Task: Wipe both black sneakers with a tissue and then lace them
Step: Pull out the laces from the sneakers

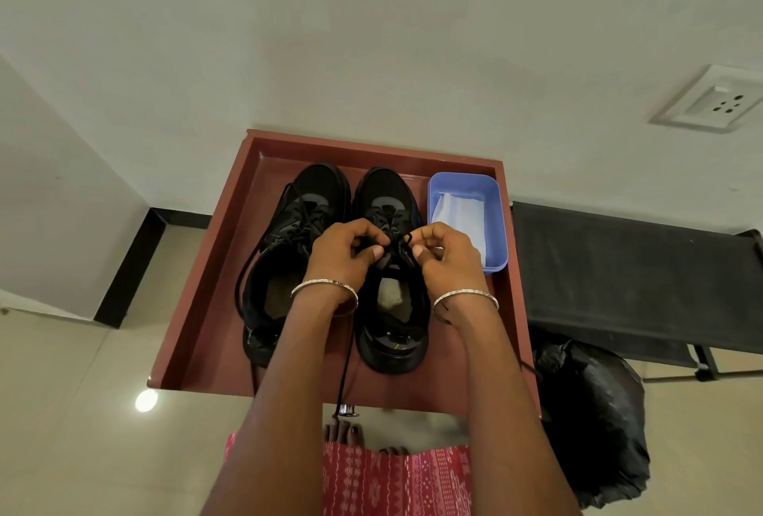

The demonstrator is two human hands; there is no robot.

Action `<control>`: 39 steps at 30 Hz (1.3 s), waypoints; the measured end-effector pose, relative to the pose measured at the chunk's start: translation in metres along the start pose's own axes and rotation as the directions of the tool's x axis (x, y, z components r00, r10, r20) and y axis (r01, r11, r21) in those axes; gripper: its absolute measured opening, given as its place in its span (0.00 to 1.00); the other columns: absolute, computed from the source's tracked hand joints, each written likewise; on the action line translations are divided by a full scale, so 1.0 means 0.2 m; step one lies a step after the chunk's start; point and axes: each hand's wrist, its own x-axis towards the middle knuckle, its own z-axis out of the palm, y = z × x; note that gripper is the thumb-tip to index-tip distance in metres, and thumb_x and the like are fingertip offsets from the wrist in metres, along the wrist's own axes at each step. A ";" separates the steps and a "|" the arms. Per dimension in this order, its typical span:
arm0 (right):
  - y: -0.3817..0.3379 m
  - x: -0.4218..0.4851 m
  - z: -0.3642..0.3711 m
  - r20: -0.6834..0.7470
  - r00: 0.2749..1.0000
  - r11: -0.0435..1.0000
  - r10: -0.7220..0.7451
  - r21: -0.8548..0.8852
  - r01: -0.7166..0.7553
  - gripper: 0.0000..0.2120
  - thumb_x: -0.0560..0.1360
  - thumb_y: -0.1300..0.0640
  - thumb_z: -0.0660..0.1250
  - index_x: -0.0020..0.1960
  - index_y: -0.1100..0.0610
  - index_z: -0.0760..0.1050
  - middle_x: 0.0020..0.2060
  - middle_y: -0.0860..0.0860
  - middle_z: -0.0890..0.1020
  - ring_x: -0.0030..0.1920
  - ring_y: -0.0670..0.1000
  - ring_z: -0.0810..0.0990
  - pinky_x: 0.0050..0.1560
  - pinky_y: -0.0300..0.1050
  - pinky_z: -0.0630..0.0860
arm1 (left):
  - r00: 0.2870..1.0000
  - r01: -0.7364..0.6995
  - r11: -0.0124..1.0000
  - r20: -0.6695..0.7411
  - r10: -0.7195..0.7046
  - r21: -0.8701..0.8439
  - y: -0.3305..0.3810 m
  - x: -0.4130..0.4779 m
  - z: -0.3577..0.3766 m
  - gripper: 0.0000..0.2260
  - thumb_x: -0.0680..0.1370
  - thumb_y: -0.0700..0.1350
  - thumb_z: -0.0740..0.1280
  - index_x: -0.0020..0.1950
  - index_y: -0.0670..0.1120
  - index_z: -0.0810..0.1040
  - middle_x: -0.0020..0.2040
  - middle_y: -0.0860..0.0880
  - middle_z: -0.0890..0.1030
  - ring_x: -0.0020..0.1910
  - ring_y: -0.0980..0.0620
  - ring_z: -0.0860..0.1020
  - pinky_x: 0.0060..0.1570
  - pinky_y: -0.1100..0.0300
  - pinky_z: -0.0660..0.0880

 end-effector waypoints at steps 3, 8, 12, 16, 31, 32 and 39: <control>0.01 0.00 -0.01 0.016 1.000 1.000 0.006 -0.007 -0.005 0.10 0.77 0.68 0.67 0.50 0.54 0.83 0.44 0.48 0.84 0.47 0.44 0.82 0.55 0.42 0.80 | 0.999 -0.029 0.997 -0.037 0.032 0.077 0.02 0.01 0.01 0.15 0.75 0.38 0.72 0.41 0.60 0.80 0.51 0.52 0.82 0.52 0.53 0.80 0.58 0.49 0.78; 0.01 0.00 -0.01 0.020 1.000 1.000 0.016 0.016 -0.016 0.10 0.77 0.67 0.69 0.50 0.53 0.83 0.45 0.49 0.85 0.48 0.46 0.83 0.56 0.44 0.81 | 0.994 -0.064 0.975 -0.074 0.082 0.212 0.05 0.02 0.04 0.11 0.75 0.40 0.73 0.42 0.57 0.79 0.50 0.53 0.77 0.50 0.51 0.79 0.52 0.49 0.78; 0.01 0.00 0.00 0.018 0.999 1.000 0.027 0.015 -0.027 0.09 0.76 0.67 0.69 0.51 0.55 0.83 0.45 0.50 0.85 0.48 0.48 0.83 0.57 0.47 0.81 | 0.993 -0.075 0.915 -0.050 0.103 0.397 0.08 0.01 0.05 0.04 0.80 0.43 0.66 0.50 0.53 0.77 0.52 0.52 0.73 0.53 0.48 0.74 0.44 0.52 0.73; 0.01 0.00 -0.01 0.023 0.999 0.999 0.031 0.017 -0.031 0.08 0.76 0.66 0.70 0.51 0.55 0.83 0.44 0.50 0.85 0.47 0.47 0.83 0.57 0.47 0.81 | 0.987 -0.159 0.976 -0.009 0.162 0.149 0.07 0.00 0.02 0.06 0.81 0.39 0.63 0.50 0.50 0.74 0.49 0.53 0.71 0.43 0.54 0.73 0.46 0.54 0.74; 0.02 0.01 -0.01 0.036 0.998 0.999 0.049 0.012 -0.050 0.09 0.78 0.66 0.68 0.50 0.55 0.84 0.44 0.50 0.85 0.48 0.48 0.83 0.58 0.49 0.81 | 1.000 -0.001 1.000 -0.015 0.000 -0.028 0.06 0.00 -0.02 0.04 0.79 0.36 0.69 0.50 0.44 0.82 0.41 0.55 0.80 0.40 0.61 0.76 0.39 0.75 0.69; 0.01 0.01 -0.01 0.036 0.998 0.999 0.049 0.007 -0.050 0.09 0.78 0.66 0.68 0.51 0.55 0.84 0.45 0.50 0.85 0.48 0.48 0.83 0.58 0.49 0.81 | 0.999 -0.019 1.000 -0.029 0.019 -0.004 0.07 0.00 -0.02 0.03 0.78 0.37 0.69 0.49 0.44 0.81 0.40 0.56 0.80 0.40 0.62 0.76 0.39 0.77 0.69; -0.01 -0.01 0.00 0.034 0.999 0.998 0.038 -0.043 -0.037 0.09 0.79 0.65 0.67 0.54 0.56 0.84 0.46 0.49 0.84 0.48 0.46 0.81 0.58 0.42 0.78 | 1.000 0.018 0.991 -0.022 -0.021 -0.129 0.06 0.00 0.00 0.04 0.81 0.40 0.66 0.47 0.45 0.79 0.44 0.49 0.82 0.43 0.55 0.78 0.44 0.65 0.71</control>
